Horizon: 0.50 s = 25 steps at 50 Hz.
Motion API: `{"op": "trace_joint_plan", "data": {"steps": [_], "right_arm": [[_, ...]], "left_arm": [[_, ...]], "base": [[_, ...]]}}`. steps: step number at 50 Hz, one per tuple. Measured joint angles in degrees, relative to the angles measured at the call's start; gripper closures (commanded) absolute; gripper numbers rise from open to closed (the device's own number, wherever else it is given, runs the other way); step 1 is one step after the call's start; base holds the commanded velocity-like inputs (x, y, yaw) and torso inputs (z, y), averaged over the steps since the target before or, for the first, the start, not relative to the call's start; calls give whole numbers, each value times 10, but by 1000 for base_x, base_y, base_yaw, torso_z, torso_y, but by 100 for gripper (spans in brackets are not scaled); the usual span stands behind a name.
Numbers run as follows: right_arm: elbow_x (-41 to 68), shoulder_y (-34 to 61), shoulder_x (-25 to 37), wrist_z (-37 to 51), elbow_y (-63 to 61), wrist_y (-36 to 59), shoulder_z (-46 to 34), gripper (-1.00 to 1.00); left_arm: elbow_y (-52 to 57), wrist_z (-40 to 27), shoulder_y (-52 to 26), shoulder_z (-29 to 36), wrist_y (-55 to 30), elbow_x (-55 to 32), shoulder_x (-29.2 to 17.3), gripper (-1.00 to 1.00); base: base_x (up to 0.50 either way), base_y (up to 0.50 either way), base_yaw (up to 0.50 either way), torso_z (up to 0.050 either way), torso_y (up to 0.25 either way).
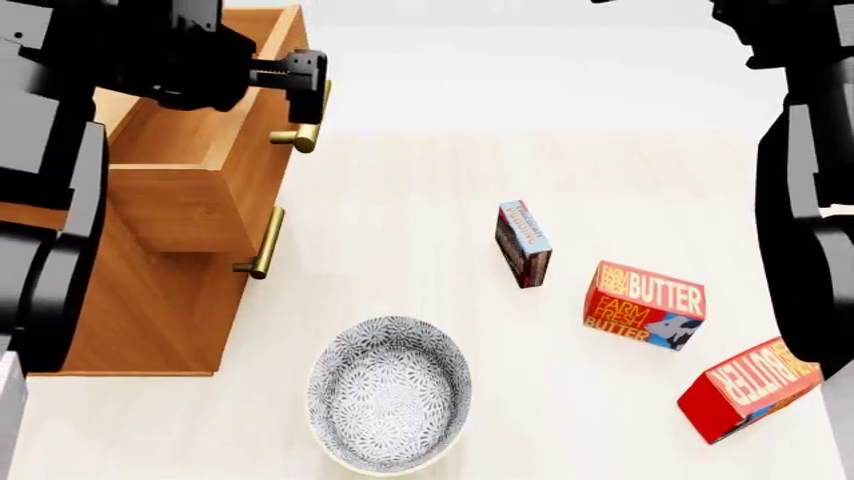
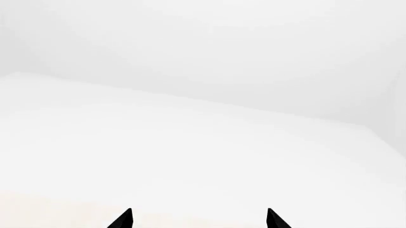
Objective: Put the chocolate pudding in the top drawer of the cabinet and close it.
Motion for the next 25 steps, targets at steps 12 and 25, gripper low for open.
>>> {"op": "trace_joint_plan", "data": {"steps": [12,25], "right_arm": [[-1,6,-3,-2,22,-13,-2,-100],[-3,7,-3,-3,33,-20,-2,-100]], "left_arm": [[-14,1,8,2,10,-1,4,-100],[1,2,14,8,7,-4,12,-100]], "base": [[0,0,0,0,0],[0,0,0,0,-1]]}}
